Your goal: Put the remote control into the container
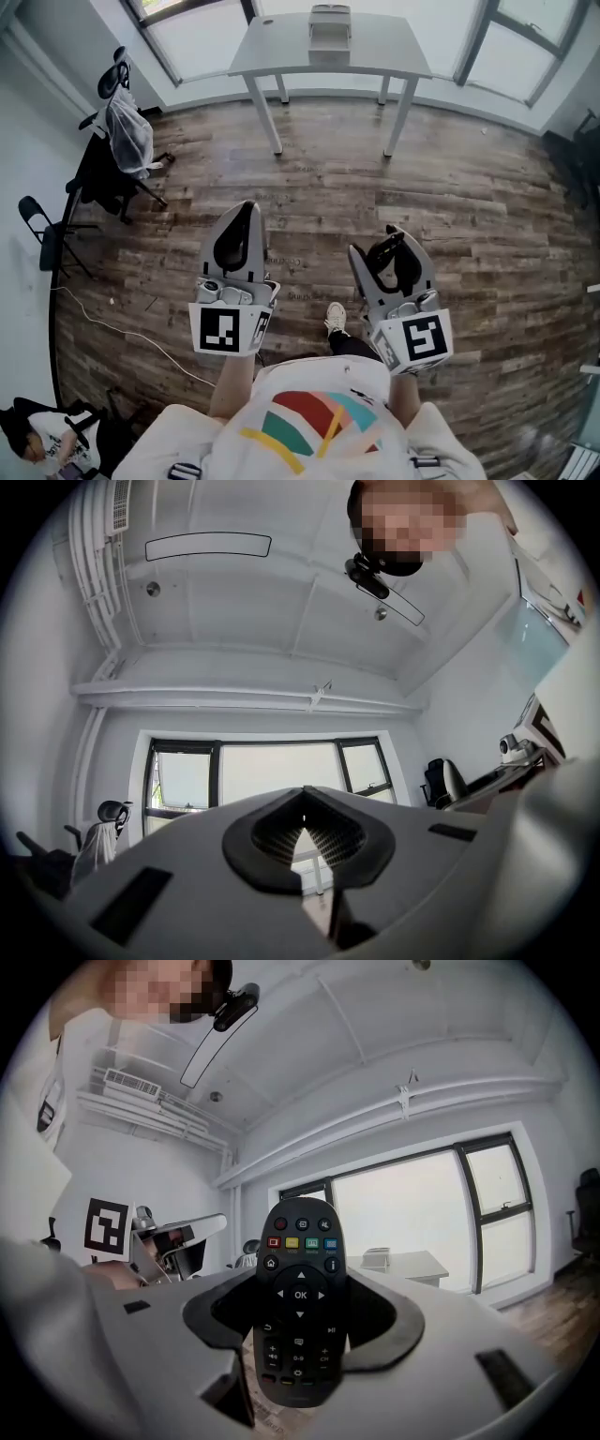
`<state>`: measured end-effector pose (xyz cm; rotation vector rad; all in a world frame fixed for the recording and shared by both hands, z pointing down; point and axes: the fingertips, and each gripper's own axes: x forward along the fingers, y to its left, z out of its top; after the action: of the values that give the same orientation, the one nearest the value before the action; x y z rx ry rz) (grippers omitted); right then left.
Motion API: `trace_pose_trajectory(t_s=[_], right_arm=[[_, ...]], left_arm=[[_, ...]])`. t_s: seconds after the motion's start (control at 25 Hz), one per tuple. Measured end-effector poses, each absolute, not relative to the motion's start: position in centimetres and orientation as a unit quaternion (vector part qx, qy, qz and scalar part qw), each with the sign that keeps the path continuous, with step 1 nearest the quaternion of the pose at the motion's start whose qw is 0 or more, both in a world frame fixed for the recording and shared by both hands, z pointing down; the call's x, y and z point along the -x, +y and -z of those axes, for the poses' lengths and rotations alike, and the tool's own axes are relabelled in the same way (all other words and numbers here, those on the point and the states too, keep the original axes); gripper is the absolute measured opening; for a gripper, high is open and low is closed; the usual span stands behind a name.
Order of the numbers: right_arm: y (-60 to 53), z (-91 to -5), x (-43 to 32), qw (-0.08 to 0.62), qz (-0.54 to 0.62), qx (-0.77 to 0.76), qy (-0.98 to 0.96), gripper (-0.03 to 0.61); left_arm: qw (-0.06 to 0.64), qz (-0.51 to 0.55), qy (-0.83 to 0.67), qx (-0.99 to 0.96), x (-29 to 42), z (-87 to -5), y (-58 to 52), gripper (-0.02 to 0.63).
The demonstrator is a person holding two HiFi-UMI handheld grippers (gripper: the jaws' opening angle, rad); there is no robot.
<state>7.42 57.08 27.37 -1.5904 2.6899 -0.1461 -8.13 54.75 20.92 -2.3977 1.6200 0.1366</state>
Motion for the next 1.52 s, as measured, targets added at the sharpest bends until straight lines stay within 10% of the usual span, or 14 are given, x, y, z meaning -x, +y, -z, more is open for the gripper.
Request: trace_pose_trajectory(t_s=[1.52], right_arm=[[13.7, -25.5, -0.3, -0.038, 0.029, 0.549, 0.834, 0.258]], left_arm=[[0.072, -0.081, 0.543, 0.833, 17.6, -22.2, 10.1, 0.008]])
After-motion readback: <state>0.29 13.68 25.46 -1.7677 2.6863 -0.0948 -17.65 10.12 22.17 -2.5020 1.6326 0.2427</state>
